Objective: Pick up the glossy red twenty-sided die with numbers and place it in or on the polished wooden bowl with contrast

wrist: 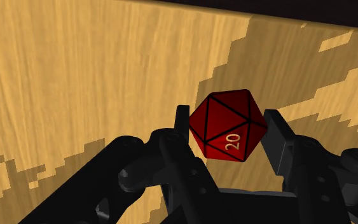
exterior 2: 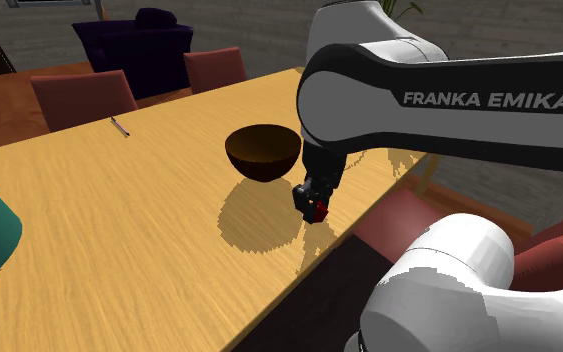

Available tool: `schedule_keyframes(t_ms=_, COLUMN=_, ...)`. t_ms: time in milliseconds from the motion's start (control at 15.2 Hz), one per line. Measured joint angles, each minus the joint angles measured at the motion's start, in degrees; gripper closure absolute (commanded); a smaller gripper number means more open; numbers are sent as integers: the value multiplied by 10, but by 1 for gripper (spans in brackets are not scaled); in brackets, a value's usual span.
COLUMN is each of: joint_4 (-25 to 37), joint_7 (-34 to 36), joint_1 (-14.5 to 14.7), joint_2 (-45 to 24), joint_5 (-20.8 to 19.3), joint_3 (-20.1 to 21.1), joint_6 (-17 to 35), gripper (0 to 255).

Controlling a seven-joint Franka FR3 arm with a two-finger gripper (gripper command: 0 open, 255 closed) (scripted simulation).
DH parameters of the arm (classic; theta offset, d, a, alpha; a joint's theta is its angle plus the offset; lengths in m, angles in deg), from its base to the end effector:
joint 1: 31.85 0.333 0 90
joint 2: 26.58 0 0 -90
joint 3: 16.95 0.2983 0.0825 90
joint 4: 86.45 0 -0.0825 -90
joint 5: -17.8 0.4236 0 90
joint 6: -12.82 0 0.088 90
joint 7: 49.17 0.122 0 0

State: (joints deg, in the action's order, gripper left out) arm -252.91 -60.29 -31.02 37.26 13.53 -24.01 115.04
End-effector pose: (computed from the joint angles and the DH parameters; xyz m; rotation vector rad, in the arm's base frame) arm 0.2866 -0.0267 0.4021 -3.0917 -0.2645 0.0072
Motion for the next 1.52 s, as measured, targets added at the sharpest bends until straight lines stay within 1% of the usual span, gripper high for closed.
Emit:
schedule_keyframes(t_ms=528, joint_4=3, joint_7=0, joint_1=0, joint_2=0, joint_5=0, joint_3=0, joint_6=-3, gripper=255)
schedule_keyframes(t_ms=924, joint_4=46, joint_7=1, joint_1=3, joint_2=1, joint_5=5, joint_3=5, joint_6=-46, gripper=255)
schedule_keyframes(t_ms=1518, joint_4=120, joint_7=2, joint_1=7, joint_2=-15, joint_5=11, joint_3=10, joint_6=-105, gripper=255)
